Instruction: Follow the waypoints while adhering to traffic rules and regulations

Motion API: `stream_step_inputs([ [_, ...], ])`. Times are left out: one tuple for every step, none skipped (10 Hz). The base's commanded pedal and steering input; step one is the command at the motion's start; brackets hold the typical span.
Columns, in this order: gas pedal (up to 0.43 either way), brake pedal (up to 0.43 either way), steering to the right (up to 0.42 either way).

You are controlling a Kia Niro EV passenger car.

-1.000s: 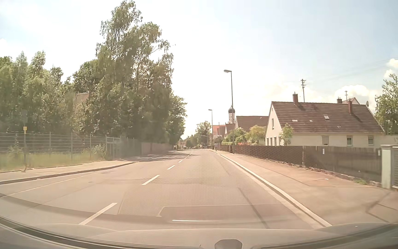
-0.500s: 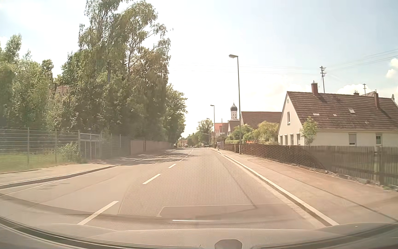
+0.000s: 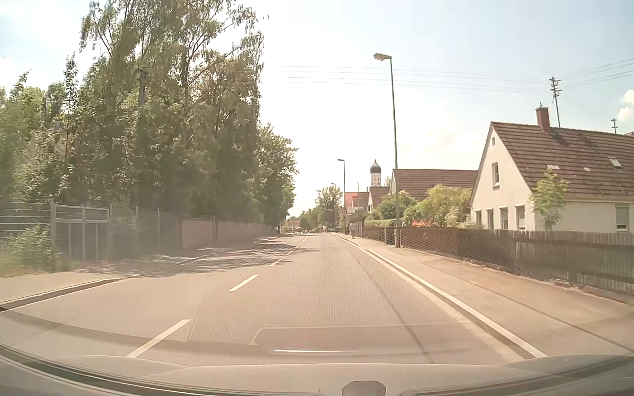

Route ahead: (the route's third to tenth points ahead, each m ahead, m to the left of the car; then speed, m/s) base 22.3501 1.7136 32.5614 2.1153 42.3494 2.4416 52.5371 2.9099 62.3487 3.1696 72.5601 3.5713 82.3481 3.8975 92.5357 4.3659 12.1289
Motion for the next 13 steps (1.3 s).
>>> stream_step_inputs([
  [0.138,0.0,-0.005],
  [0.138,0.0,-0.005],
  [0.138,0.0,-0.005],
  [0.138,0.0,-0.005],
  [0.138,0.0,-0.005],
  [0.138,0.0,-0.004],
  [0.138,0.0,-0.004],
  [0.138,0.0,-0.005],
  [0.138,0.0,-0.005],
  [0.138,0.0,-0.007],
  [0.138,0.0,-0.007],
  [0.138,0.0,-0.006],
  [0.138,0.0,-0.006],
])
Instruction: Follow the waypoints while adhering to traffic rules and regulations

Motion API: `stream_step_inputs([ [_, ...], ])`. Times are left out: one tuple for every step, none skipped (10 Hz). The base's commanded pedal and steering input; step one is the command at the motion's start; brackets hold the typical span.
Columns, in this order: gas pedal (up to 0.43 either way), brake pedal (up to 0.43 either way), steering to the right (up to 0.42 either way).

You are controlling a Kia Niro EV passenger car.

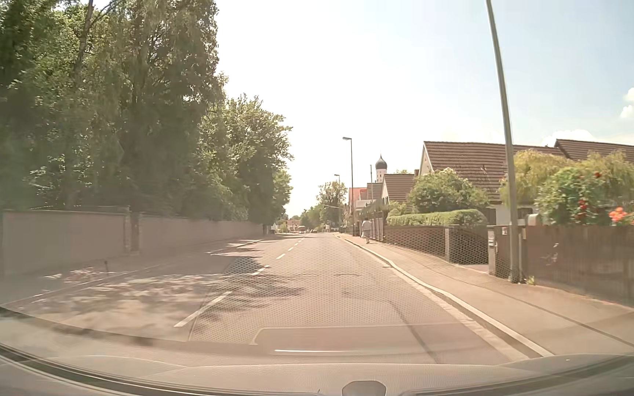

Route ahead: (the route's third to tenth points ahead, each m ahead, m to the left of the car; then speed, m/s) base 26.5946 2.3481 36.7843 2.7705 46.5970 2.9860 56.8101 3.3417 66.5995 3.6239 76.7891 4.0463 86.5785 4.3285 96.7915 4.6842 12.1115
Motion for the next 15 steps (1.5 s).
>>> stream_step_inputs([
  [0.138,0.0,-0.006],
  [0.138,0.0,-0.008],
  [0.138,0.0,-0.008],
  [0.138,0.0,-0.009],
  [0.138,0.0,-0.009],
  [0.138,0.0,-0.009],
  [0.138,0.0,-0.009],
  [0.138,0.0,-0.01],
  [0.138,0.0,-0.01],
  [0.13,0.0,-0.009],
  [0.13,0.0,-0.012],
  [0.13,0.0,-0.014],
  [0.13,0.0,-0.013],
  [0.13,0.0,-0.012],
  [0.13,0.0,-0.012],
])
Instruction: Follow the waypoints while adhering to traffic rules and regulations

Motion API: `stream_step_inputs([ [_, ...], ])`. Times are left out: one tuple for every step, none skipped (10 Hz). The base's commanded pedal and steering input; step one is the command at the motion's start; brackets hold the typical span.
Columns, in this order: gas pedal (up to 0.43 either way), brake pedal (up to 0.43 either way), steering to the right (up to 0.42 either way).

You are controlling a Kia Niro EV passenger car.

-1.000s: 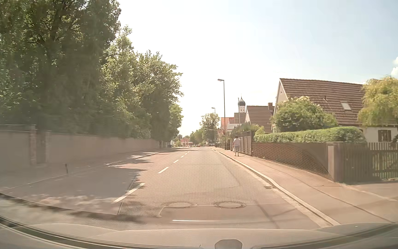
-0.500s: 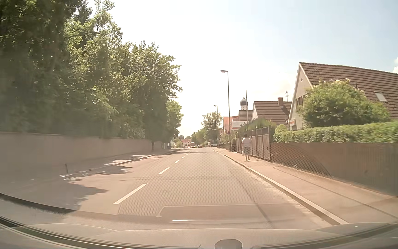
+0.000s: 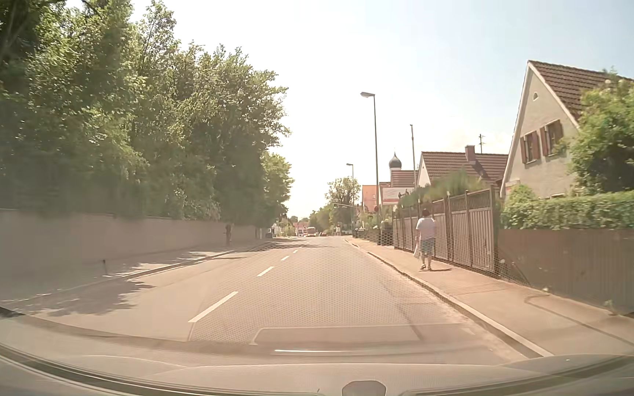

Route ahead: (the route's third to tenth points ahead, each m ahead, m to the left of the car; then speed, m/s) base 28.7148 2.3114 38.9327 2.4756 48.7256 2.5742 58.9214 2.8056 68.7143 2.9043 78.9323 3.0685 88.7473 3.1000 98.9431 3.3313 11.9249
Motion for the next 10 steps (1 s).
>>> stream_step_inputs([
  [0.13,0.0,-0.009],
  [0.13,0.0,-0.008],
  [0.13,0.0,-0.007],
  [0.13,0.0,-0.007],
  [0.13,0.0,-0.007],
  [0.13,0.0,-0.008],
  [0.13,0.0,-0.005],
  [0.13,0.0,-0.004],
  [0.13,0.0,-0.004],
  [0.13,0.0,-0.004],
])
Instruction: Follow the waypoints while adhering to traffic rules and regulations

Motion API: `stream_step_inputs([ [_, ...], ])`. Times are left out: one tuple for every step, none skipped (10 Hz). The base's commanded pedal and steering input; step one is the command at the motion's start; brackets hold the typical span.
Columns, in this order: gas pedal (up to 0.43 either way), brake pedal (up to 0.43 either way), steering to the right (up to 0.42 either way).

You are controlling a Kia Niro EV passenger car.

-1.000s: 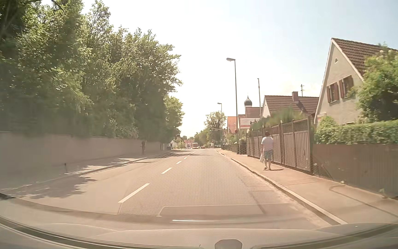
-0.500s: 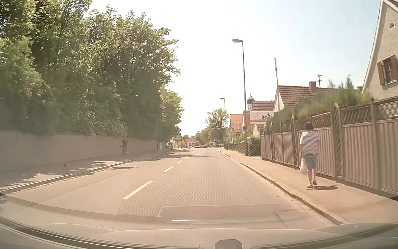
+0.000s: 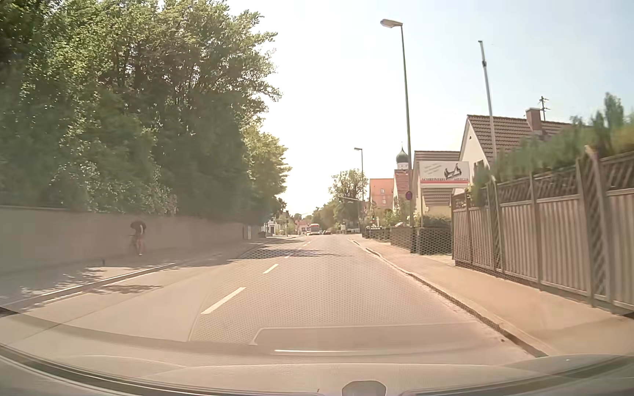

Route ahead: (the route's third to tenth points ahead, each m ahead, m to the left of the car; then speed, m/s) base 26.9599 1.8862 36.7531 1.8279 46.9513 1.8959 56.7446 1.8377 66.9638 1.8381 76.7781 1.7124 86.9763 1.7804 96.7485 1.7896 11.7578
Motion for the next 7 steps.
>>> stream_step_inputs([
  [0.13,0.0,-0.004],
  [0.13,0.0,-0.004],
  [0.13,0.0,-0.004],
  [0.13,0.0,-0.004],
  [0.13,0.0,-0.004],
  [0.13,0.0,-0.004],
  [0.13,0.0,-0.004],
])
